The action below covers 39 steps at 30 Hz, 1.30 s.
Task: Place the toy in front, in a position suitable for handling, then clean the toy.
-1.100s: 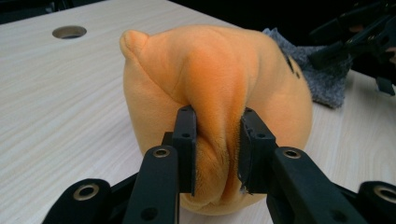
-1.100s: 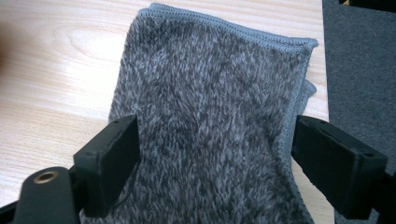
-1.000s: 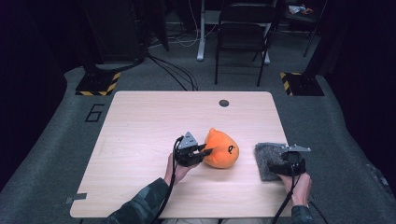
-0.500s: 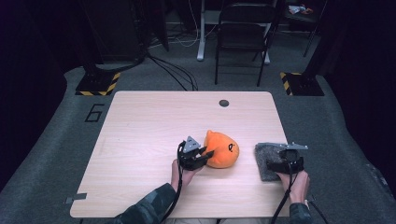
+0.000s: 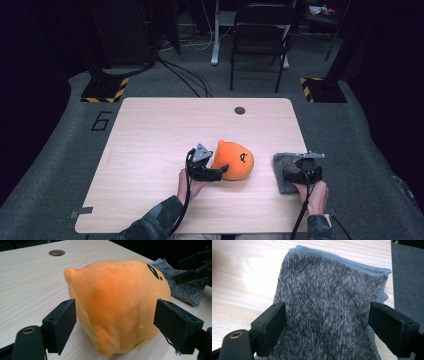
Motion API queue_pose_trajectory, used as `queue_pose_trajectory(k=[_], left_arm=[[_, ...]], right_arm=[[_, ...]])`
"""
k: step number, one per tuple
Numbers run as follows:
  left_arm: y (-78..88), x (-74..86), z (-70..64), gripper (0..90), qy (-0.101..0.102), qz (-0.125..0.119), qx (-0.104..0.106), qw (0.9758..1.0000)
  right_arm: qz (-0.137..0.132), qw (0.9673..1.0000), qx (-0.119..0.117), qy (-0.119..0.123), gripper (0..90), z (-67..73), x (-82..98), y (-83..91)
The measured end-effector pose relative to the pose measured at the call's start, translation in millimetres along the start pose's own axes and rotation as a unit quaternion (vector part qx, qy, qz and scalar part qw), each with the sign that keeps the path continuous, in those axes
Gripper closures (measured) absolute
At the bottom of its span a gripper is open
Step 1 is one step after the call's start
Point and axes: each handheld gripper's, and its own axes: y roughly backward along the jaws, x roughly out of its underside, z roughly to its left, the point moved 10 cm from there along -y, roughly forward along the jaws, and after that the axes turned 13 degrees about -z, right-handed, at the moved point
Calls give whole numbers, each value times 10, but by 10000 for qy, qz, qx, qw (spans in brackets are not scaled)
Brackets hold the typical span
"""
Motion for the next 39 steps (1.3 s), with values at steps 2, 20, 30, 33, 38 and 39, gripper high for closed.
queue_pose_trajectory(k=[2, 20, 30, 33, 38, 39], left_arm=[[5, 9, 22, 173, 49, 29, -15, 10000], [5, 257, 26, 289, -56, 559, 319, 9979], [15, 306, 3, 507, 64, 553, 392, 9977], [19, 305, 5, 553, -36, 545, 375, 9978], [14, 299, -5, 601, -12, 502, 364, 9981], [15, 298, -3, 602, -34, 513, 352, 9981]], right_arm=[[31, 10000, 28, -4, 142, -2, 8, -9], [333, 9994, 5, -121, 150, -16, 111, -173], [284, 9992, -171, -201, 548, 51, 84, -161], [235, 9994, -218, -146, 662, 93, 73, -156], [130, 9991, -228, -320, 713, 99, 43, -141], [84, 9990, -223, -385, 714, 96, 26, -138]])
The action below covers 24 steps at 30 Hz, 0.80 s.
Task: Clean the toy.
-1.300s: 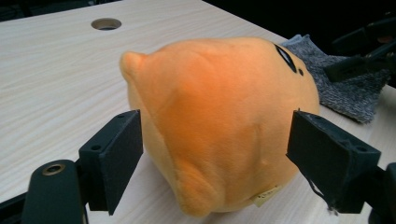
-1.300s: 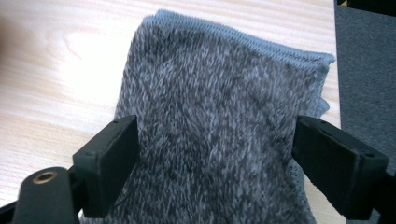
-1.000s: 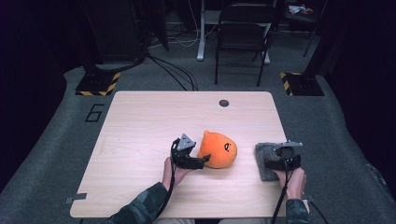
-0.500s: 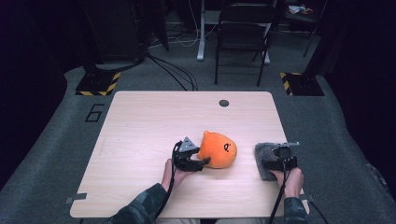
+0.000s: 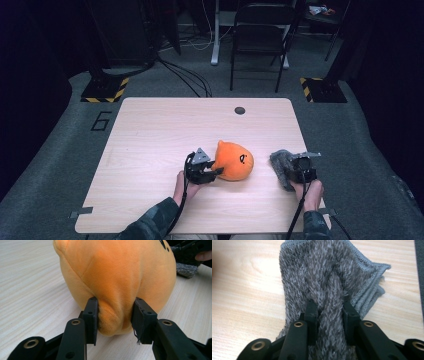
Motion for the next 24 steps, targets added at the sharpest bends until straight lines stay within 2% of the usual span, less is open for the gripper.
queue_pose_trajectory(k=[4, 5, 8, 15, 21, 24], left_arm=[[2, -1, 7, 601, -37, 11, -23, 10000], [3, -1, 8, 601, -43, 14, -20, 10000], [3, 1, 5, 600, -21, 9, -23, 10000], [7, 4, 1, 594, 12, -1, 2, 10000], [7, 3, -2, 593, -9, -9, 33, 10000], [5, 1, -10, 594, -31, -26, 38, 10000]], right_arm=[[-156, 9998, -45, -103, 714, 26, -93, 65], [-228, 9997, -114, -43, 714, 43, -136, 88], [-418, 9989, -220, -69, 713, 108, -256, 180], [-895, 9945, -536, 62, 709, 296, -575, 456], [-1025, 9916, -763, 219, 707, 516, -734, 554], [-1030, 9911, -772, 328, 708, 623, -782, 586]])
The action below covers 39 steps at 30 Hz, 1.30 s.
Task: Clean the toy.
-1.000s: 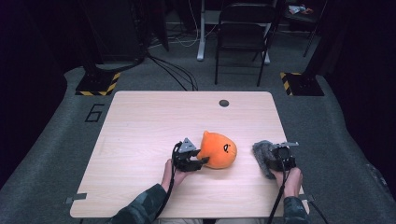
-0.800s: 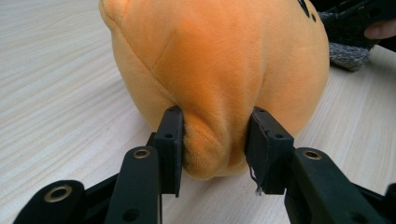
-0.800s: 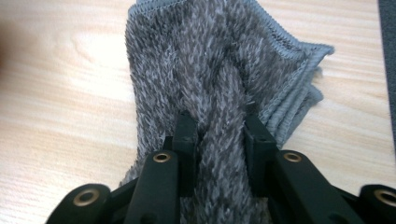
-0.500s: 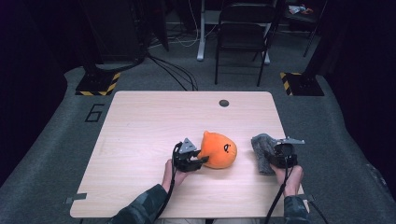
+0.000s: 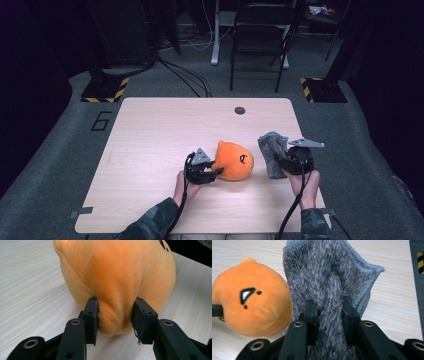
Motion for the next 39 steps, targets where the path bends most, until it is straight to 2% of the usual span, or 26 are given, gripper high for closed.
queue_pose_trajectory(k=[6, 8, 11, 18, 26, 29, 32, 35, 36, 38, 39], left_arm=[[8, 10, -2, 593, -79, 3, -50, 10000], [15, 20, -6, 590, -15, 0, -75, 10000], [26, 29, 3, 589, -48, 21, -70, 10000], [28, 22, 2, 592, -162, 20, -52, 9999], [13, -5, -26, 595, -144, -61, -93, 9998], [15, -16, -63, 596, -221, -49, -84, 9997], [16, -32, -92, 601, -414, -42, -117, 9991], [20, -37, -116, 609, -511, -21, -103, 9986], [16, -45, -123, 615, -563, -51, -101, 9984], [18, -44, -144, 626, -556, -46, -76, 9984], [17, -44, -144, 633, -585, -45, -87, 9982]], right_arm=[[-105, 9996, -202, 160, 707, 229, -166, 24], [-127, 9992, -289, 238, 706, 314, -217, 28], [-110, 9987, -383, 333, 706, 448, -277, 19], [-41, 9969, -522, 587, 706, 710, -350, -62], [-7, 9937, -717, 862, 702, 1038, -440, -160], [40, 9925, -744, 967, 702, 1151, -438, -226], [109, 9922, -770, 979, 700, 1240, -409, -298], [132, 9912, -886, 970, 698, 1346, -387, -376], [131, 9902, -922, 1042, 698, 1380, -375, -408], [248, 9882, -924, 1198, 697, 1433, -306, -470], [327, 9891, -833, 1168, 697, 1447, -257, -503]])
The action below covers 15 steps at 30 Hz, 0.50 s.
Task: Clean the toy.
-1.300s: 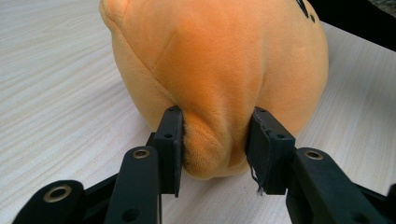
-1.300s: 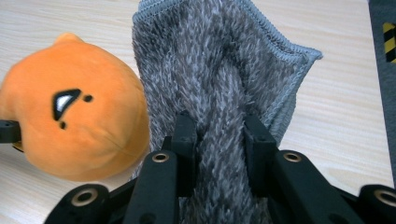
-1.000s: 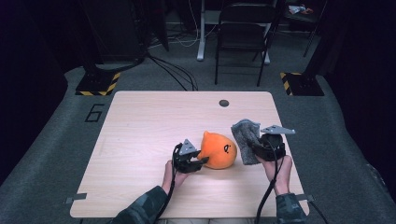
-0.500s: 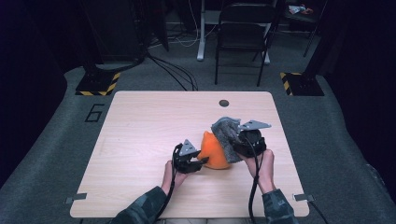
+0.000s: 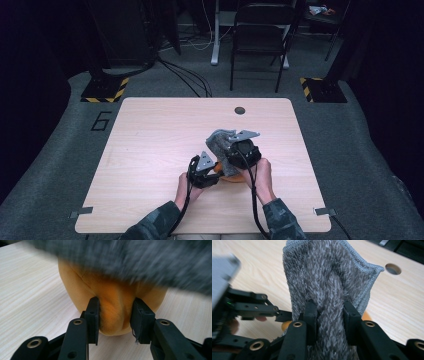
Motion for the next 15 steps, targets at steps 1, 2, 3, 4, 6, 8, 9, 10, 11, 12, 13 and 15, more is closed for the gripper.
queue_pose_trajectory(k=[1, 2, 3, 4, 6, 8, 9, 10, 11, 12, 13, 15], left_arm=[[-1, 4, -5, 639, 7, 9, 26, 10000], [-12, 5, 6, 645, -17, -26, -14, 10000], [-13, 9, 8, 649, -9, -38, -15, 10000], [-6, 13, 6, 656, -12, -4, 22, 10000], [-14, 12, -3, 664, -4, -31, 18, 10000], [-14, 20, -1, 670, -69, 6, 35, 10000], [-14, 25, -1, 671, -57, 24, 39, 10000], [-19, 25, 1, 671, -45, 5, 39, 10000], [-17, 26, 1, 671, -36, 10, 66, 10000], [-19, 29, 3, 670, -27, 5, 63, 10000], [-18, 33, -3, 669, 8, 11, 68, 10000], [-17, 35, 0, 668, 0, 22, 71, 10000]], right_arm=[[77, 9999, 35, 92, 697, -5, 42, -32], [97, 9998, 121, 159, 698, -22, 67, -54], [91, 9997, 133, 183, 698, -31, 77, -67], [95, 9997, 138, 201, 698, -42, 79, -65], [153, 9993, 202, 283, 698, -80, 92, -53], [162, 9993, 211, 251, 698, -116, 111, -52], [164, 9994, 234, 211, 698, -133, 121, -53], [156, 9995, 241, 161, 698, -152, 127, -57], [189, 9994, 258, 100, 699, -169, 143, -51], [174, 9994, 267, 100, 699, -192, 148, -51], [167, 9995, 250, 77, 699, -224, 158, -47], [201, 9993, 314, 14, 699, -266, 173, -31]])
